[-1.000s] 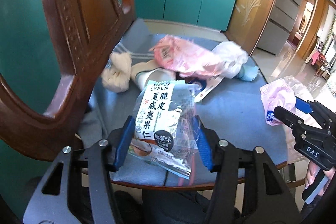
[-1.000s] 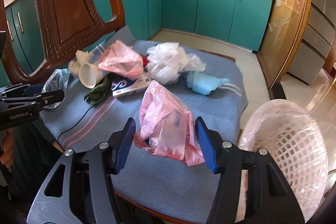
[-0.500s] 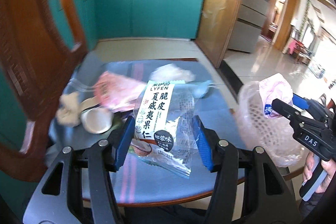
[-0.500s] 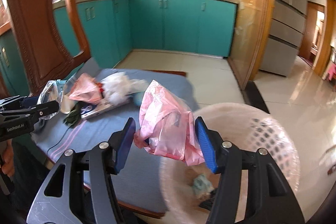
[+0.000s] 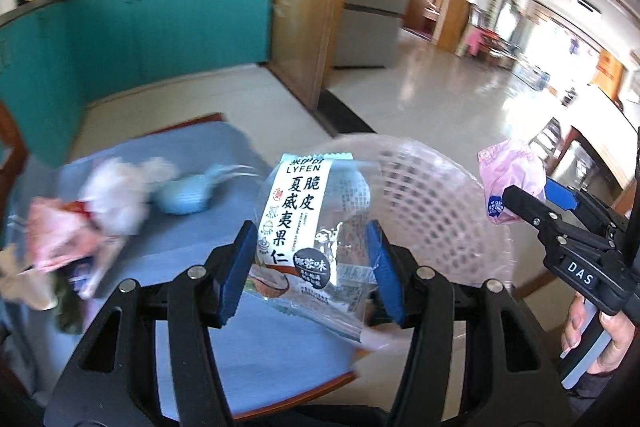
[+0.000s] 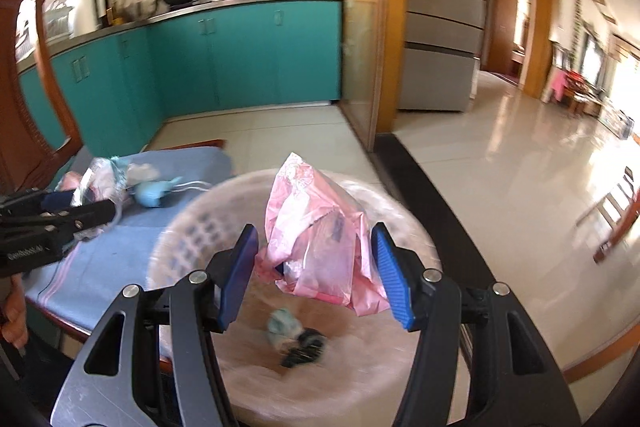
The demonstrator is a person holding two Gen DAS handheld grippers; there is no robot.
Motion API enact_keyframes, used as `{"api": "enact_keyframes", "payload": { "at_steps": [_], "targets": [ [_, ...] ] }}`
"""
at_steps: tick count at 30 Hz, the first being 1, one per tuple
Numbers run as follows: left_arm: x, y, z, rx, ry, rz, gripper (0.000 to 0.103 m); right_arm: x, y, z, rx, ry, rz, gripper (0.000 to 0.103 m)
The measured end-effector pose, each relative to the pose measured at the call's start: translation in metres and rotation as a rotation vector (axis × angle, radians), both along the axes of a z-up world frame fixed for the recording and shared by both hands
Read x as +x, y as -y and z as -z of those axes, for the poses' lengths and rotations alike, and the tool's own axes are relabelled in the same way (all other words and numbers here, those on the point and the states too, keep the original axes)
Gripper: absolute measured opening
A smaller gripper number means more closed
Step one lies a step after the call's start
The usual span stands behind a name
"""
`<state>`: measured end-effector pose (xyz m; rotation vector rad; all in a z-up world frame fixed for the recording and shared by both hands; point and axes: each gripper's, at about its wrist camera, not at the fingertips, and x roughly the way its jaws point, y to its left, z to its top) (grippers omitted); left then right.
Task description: Collect trash
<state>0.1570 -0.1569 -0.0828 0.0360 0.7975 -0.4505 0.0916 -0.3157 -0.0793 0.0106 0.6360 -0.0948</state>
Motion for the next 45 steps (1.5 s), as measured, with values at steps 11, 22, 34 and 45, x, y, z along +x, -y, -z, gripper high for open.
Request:
{"api": "enact_keyframes", "payload": {
  "at_steps": [11, 22, 34, 45],
  "targets": [
    [0.011, 0.064, 0.032, 0.008, -0.056, 0.152, 0.063, -0.017, 0.030, 0.013, 0.020, -0.020, 0.073, 0.058],
    [0.012, 0.048, 0.030, -0.011, -0.062, 0.125, 0.081, -0.004, 0.015, 0.018, 0.010, -0.043, 0.031, 0.063],
    [0.006, -0.023, 0.021, 0.041, 0.022, -0.107, 0.083, 0.008, -0.007, 0.020, -0.007, -0.062, -0.012, 0.081],
    [-0.034, -0.159, 0.055, 0.189, -0.041, -0.422, 0.083, 0.049, -0.113, 0.019, 0.085, -0.065, -0.320, 0.081]
  ]
}}
